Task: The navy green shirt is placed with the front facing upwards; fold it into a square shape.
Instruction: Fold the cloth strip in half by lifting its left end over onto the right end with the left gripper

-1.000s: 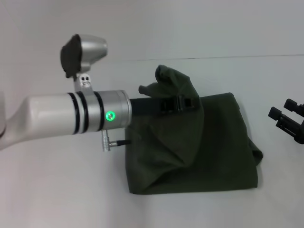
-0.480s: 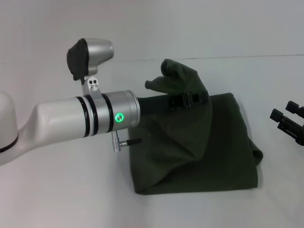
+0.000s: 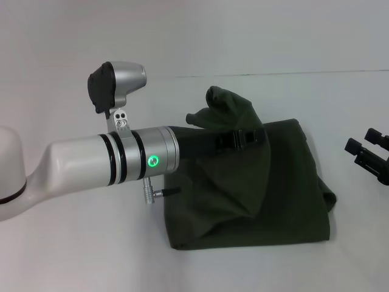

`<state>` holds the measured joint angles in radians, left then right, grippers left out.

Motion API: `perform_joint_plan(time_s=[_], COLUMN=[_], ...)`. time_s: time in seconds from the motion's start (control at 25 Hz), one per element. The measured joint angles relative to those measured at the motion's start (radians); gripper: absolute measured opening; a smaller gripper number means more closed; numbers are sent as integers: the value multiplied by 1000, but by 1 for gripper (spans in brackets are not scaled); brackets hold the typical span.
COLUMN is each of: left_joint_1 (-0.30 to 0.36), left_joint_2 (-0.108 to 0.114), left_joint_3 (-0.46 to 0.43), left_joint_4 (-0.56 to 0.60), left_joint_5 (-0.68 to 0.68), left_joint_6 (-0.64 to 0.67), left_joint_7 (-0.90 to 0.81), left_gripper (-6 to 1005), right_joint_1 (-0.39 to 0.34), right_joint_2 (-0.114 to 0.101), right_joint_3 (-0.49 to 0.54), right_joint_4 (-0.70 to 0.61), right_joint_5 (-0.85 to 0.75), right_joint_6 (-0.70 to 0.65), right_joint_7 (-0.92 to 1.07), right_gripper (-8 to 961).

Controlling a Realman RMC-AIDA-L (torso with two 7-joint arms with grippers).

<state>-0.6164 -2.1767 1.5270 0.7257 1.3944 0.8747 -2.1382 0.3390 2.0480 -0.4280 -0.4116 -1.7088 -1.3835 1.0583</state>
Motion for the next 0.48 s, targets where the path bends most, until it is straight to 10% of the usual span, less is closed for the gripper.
perform_joint_plan(time_s=[0.48], left_joint_1=[-21], left_joint_2=[0], left_joint_3=[0], left_joint_4=[-47], left_joint_5=[-11], left_joint_6=[22], left_joint_7=[-2], left_gripper=[139], right_joint_1=[5], right_joint_2=[0], right_joint_3=[0], right_joint_4=[-1], right_joint_5=[2], right_joint_6=[0], right_joint_7=[0], right_gripper=[645])
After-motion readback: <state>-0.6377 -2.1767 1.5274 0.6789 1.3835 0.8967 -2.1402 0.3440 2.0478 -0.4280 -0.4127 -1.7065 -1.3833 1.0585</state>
